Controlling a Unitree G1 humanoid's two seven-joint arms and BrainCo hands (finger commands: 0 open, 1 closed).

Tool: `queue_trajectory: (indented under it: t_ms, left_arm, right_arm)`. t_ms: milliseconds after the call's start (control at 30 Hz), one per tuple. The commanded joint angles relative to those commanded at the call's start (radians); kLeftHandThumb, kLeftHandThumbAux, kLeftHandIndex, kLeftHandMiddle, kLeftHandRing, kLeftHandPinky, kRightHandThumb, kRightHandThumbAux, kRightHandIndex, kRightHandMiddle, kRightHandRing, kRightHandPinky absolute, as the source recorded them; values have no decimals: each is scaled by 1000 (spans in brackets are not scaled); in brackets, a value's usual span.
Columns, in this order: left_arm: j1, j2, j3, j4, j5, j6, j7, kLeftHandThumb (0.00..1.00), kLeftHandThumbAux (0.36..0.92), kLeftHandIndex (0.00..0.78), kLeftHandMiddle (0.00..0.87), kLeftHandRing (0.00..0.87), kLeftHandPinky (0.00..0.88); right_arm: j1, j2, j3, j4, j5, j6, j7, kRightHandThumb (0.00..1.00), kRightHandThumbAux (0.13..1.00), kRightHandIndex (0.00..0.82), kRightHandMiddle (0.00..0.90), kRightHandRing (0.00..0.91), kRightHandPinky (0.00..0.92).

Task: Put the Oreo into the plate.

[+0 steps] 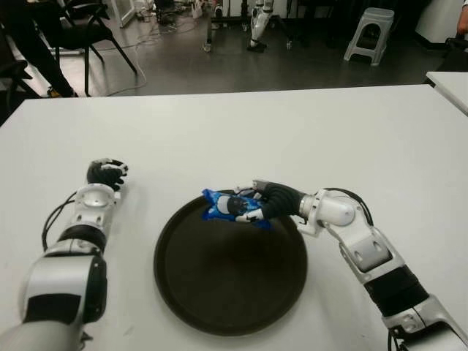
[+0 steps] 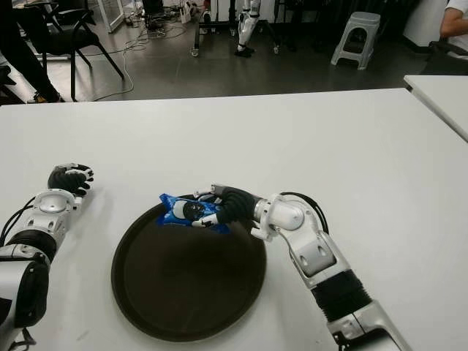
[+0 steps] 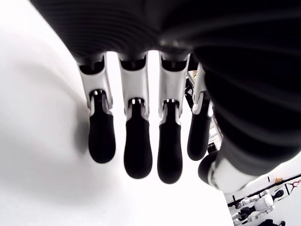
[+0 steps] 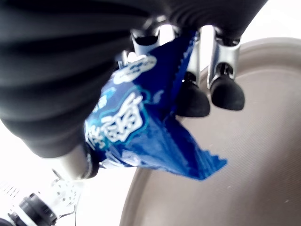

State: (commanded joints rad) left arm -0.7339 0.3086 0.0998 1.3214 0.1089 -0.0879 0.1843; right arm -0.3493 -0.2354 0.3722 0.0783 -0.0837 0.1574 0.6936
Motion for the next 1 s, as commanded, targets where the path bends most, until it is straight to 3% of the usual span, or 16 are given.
queue_trajectory:
  t_ms: [167, 533, 1000]
  left_arm:
    - [0, 0, 2, 1, -2, 0, -3, 695, 717, 422, 546, 573, 553]
    - [-1, 0, 4, 3, -1, 4, -1, 693, 719, 419, 514, 553, 535]
    - [-1, -2, 15, 3, -9, 2, -7, 692, 718, 418, 582, 610, 586]
  right_arm:
    - [2, -8, 1, -71, 17, 49, 26, 742, 710, 439, 759, 790, 796]
    - [-1, -11, 3, -55, 29, 23, 45, 741, 710, 439, 758, 792, 801]
    - [-2, -6, 6, -65, 21, 50, 34, 740, 710, 438, 760, 793, 803]
